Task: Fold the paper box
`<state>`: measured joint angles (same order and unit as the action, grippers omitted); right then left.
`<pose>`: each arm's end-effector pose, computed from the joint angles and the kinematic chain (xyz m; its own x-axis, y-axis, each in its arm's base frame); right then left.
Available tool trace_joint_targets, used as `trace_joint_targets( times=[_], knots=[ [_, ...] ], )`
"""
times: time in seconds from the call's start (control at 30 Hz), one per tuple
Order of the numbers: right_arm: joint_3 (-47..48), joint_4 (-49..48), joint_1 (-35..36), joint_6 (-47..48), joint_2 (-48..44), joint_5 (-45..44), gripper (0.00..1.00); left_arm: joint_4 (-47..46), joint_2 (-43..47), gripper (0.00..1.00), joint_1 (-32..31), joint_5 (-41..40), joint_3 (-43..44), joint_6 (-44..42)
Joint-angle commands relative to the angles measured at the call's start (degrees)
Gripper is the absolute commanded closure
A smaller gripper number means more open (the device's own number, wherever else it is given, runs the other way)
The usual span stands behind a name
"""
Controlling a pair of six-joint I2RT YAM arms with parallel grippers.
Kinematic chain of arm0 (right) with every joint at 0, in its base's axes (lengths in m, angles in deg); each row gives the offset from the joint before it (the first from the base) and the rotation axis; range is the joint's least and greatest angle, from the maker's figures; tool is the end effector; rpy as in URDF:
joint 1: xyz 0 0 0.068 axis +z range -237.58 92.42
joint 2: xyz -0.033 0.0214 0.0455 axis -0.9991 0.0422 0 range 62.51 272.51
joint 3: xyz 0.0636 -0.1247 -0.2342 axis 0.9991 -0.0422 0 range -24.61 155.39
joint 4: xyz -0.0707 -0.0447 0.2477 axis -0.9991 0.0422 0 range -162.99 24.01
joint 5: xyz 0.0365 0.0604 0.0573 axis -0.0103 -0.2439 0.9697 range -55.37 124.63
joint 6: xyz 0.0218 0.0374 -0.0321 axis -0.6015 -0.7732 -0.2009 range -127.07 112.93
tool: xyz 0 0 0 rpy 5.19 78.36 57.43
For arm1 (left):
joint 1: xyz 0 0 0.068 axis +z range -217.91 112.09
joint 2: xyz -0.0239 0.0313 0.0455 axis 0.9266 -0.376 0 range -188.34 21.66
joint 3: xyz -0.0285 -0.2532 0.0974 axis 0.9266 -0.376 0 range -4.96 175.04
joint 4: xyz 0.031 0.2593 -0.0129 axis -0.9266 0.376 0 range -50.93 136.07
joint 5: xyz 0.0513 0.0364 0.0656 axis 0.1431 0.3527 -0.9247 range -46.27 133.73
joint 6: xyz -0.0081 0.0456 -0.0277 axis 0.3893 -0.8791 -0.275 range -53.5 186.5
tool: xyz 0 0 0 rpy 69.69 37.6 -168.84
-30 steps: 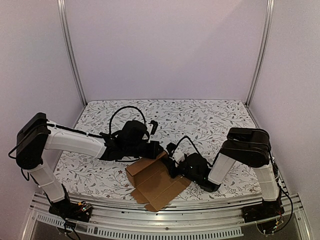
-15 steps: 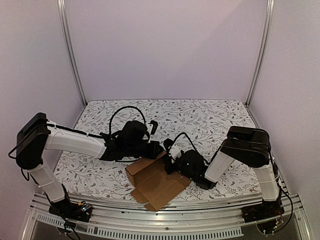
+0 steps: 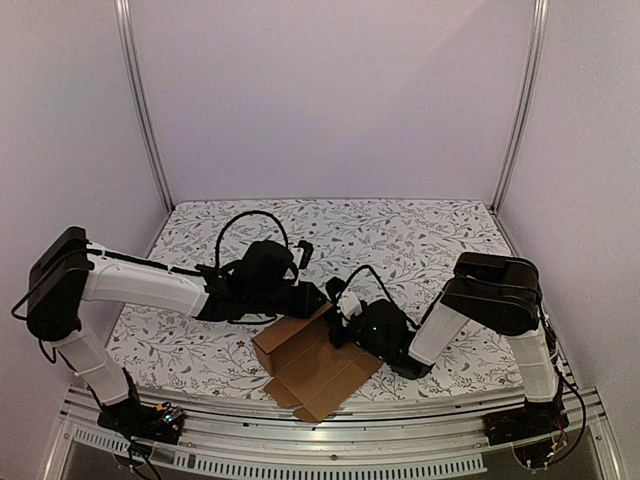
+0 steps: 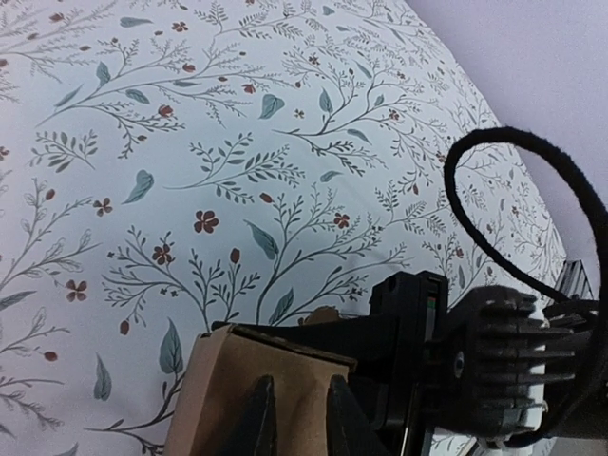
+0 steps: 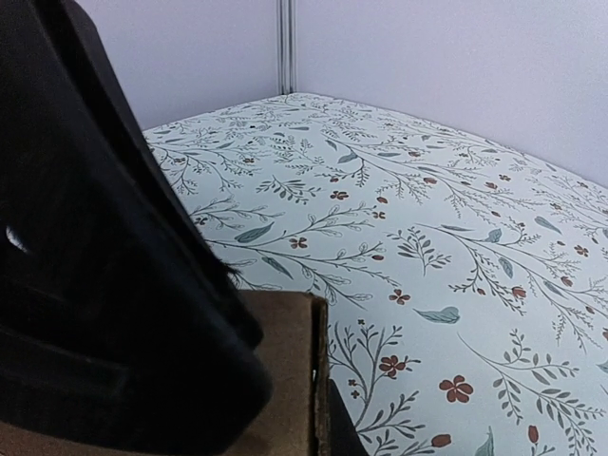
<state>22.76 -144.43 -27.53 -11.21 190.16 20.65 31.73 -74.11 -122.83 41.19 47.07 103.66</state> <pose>0.2017 0.3328 0.0745 -0.1285 -0.0829 -0.9882 -0.7143 0.6990 0.0343 0.2044 -0.2881 0.1850 -0.7533 0.0224 -0.6573 0.4290 0.7742 -0.4653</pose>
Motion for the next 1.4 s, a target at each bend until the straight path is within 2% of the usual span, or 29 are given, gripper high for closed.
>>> trace_joint_targets(
  times=[0.0,0.07,0.27,0.43,0.63,0.73,0.87,1.0,1.13,1.23,1.37],
  knots=[
    [0.4,1.5,0.4,0.7,-1.2,-1.0,1.00,8.1,3.5,0.78,-0.8,-3.8,-0.6,-1.1],
    [0.4,1.8,0.5,0.7,-1.1,-0.5,1.00,10.4,5.2,0.72,-0.8,-4.9,-0.8,-1.5],
    [-0.5,3.6,0.7,1.9,-2.4,1.7,1.00,15.8,10.1,0.64,-0.8,-6.4,-1.0,-2.5],
    [-1.0,10.4,0.6,4.6,-6.4,5.1,1.00,22.4,14.7,0.59,-0.8,-8.8,-1.2,-3.4],
    [3.3,36.2,0.2,12.3,-16.9,9.3,1.00,27.7,23.1,0.55,-0.8,-12.4,-3.2,-3.4],
    [8.1,53.1,-0.9,17.3,-22.0,13.1,1.00,30.3,27.7,0.54,-0.7,-14.7,-4.0,-3.5],
    [19.2,80.2,-1.7,25.6,-25.9,16.3,1.00,33.1,33.1,0.54,-0.7,-16.6,-5.2,-3.5],
    [31.0,102.5,-3.4,33.9,-26.7,17.4,1.00,33.9,38.2,0.53,-0.7,-16.7,-7.6,-2.7],
    [43.1,122.3,-3.6,39.6,-24.8,11.2,1.00,33.6,42.2,0.53,-0.7,-15.4,-10.2,-1.9],
    [50.1,135.2,-3.5,42.1,-21.6,8.9,1.00,33.5,44.7,0.53,-0.7,-14.5,-11.8,-1.5],
    [56.9,146.2,-3.8,42.8,-17.9,5.5,1.00,32.8,46.8,0.53,-0.8,-13.1,-13.8,-1.2]
  ],
)
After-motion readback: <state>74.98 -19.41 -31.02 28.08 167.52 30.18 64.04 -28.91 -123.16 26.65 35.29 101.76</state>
